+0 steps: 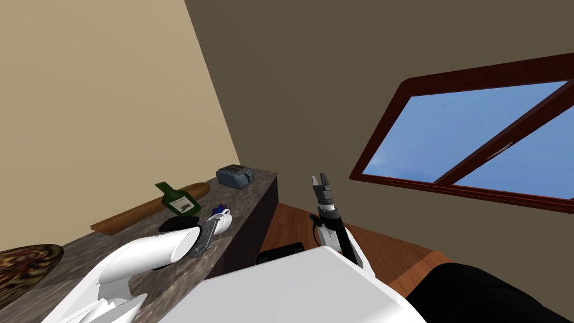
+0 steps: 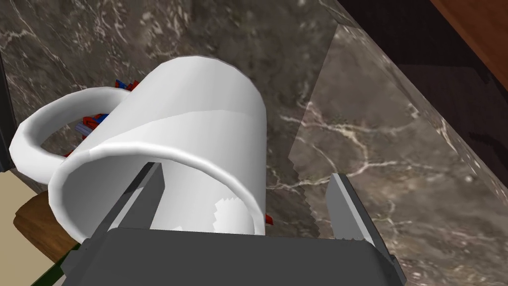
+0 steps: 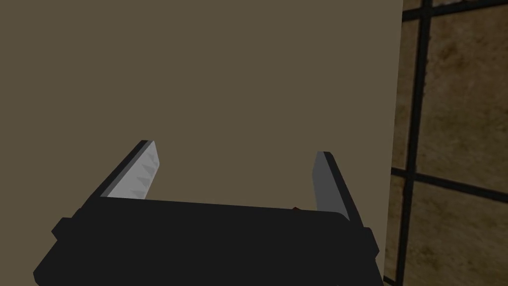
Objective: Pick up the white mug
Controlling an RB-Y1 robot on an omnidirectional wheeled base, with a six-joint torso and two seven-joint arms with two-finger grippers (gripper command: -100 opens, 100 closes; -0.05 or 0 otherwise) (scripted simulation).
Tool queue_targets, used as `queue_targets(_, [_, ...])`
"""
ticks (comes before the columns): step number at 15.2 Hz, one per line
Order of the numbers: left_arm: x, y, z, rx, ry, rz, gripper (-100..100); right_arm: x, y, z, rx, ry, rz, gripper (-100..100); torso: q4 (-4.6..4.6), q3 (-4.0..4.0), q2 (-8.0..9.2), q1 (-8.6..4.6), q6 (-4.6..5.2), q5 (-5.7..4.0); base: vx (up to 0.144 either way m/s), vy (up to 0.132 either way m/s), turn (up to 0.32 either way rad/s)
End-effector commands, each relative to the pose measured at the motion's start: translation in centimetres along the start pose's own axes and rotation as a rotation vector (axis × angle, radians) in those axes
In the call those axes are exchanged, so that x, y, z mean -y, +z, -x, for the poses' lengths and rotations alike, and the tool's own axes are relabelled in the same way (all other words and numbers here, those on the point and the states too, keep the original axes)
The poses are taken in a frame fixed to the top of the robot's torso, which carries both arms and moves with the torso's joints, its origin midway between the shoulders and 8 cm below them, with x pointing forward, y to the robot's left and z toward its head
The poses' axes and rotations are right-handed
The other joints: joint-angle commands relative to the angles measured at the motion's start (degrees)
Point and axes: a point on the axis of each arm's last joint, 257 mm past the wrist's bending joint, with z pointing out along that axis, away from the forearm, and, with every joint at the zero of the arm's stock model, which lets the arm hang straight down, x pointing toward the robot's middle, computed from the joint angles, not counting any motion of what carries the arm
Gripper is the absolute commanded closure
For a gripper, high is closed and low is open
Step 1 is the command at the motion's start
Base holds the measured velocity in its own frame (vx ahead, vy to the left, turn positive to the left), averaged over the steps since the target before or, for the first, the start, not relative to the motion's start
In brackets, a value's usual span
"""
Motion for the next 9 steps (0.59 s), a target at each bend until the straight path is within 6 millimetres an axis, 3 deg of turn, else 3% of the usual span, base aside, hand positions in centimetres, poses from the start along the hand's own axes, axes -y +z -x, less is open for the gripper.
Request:
queue_targets(1, [0.0, 0.0, 0.0, 0.000, 0.000, 0.000, -100, 0.0, 0.0, 0.0, 0.000, 0.000, 0.000, 0, 0.00, 0.00, 0.00, 0.00, 0.00, 0.00, -0.010, -0.001, -0.004])
queue_targets(2, [0.0, 0.1, 0.0, 0.000, 0.000, -0.002, 100, 0.0, 0.0, 0.0, 0.000, 0.000, 0.000, 0, 0.00, 0.00, -0.01, 0.00, 0.00, 0.00, 0.000, 0.000, 0.000])
queue_targets(6, [0.0, 0.1, 0.0, -0.001, 0.000, 0.001, 100, 0.0, 0.0, 0.0, 0.000, 0.000, 0.000, 0, 0.02, -0.03, -0.07, 0.01, 0.01, -0.01, 0.000, 0.000, 0.000])
queue_targets(9, [-0.2, -1.2, 0.0, -0.001, 0.002, -0.001, 100, 0.0, 0.0, 0.0, 0.000, 0.000, 0.000, 0, 0.05, -0.01, -0.08, 0.00, 0.01, -0.04, 0.013, 0.003, 0.013])
